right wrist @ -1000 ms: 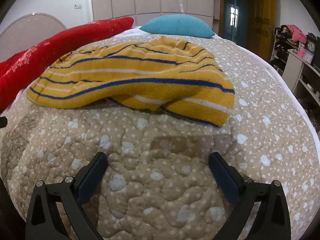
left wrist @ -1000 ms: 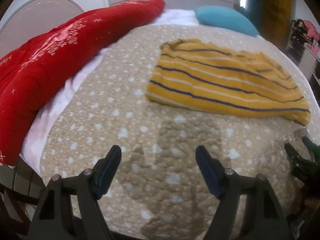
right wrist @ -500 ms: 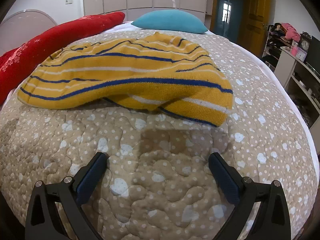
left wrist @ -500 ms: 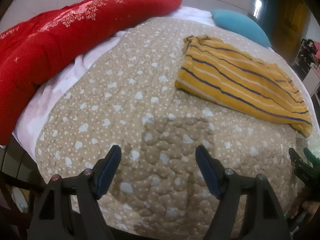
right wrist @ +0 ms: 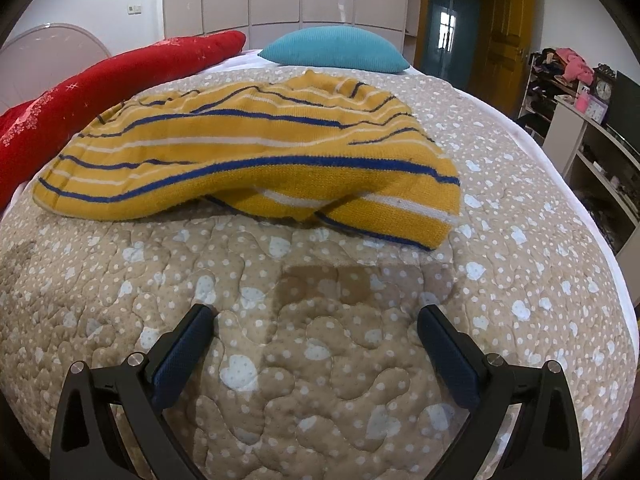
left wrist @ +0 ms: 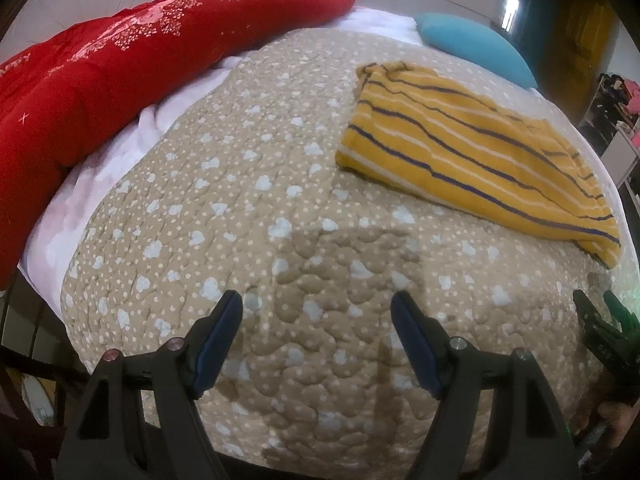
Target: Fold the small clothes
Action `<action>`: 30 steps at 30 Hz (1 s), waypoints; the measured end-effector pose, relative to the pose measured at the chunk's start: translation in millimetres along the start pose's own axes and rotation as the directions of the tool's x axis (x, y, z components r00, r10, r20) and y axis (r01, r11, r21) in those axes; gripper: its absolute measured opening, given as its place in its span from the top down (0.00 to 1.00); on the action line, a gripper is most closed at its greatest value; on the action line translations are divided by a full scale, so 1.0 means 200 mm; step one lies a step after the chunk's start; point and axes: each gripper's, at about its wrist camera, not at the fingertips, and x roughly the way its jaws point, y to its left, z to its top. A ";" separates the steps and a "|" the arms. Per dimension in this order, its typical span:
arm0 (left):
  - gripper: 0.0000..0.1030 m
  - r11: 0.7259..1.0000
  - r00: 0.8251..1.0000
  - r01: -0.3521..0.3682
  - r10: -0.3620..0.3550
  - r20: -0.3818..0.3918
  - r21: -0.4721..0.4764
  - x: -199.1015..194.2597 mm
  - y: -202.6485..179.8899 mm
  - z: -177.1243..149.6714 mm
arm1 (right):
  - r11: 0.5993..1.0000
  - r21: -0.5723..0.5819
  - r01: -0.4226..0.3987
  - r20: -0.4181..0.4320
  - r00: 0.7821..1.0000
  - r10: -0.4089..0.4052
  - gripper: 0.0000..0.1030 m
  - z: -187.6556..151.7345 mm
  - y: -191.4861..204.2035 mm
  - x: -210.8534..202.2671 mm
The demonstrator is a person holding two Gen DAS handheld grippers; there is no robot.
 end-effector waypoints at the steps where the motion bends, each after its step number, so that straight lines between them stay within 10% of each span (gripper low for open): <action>1: 0.26 1.000 1.000 -0.006 0.006 0.002 0.005 0.00 -0.01 0.00 | 1.000 -0.001 -0.001 -0.003 1.000 0.001 0.00 0.00 0.00 0.00; 30: 0.26 0.993 0.994 -0.082 0.076 0.073 0.085 -0.05 -0.17 0.04 | 1.000 0.013 -0.005 0.069 0.998 0.004 0.00 -0.04 0.01 -0.01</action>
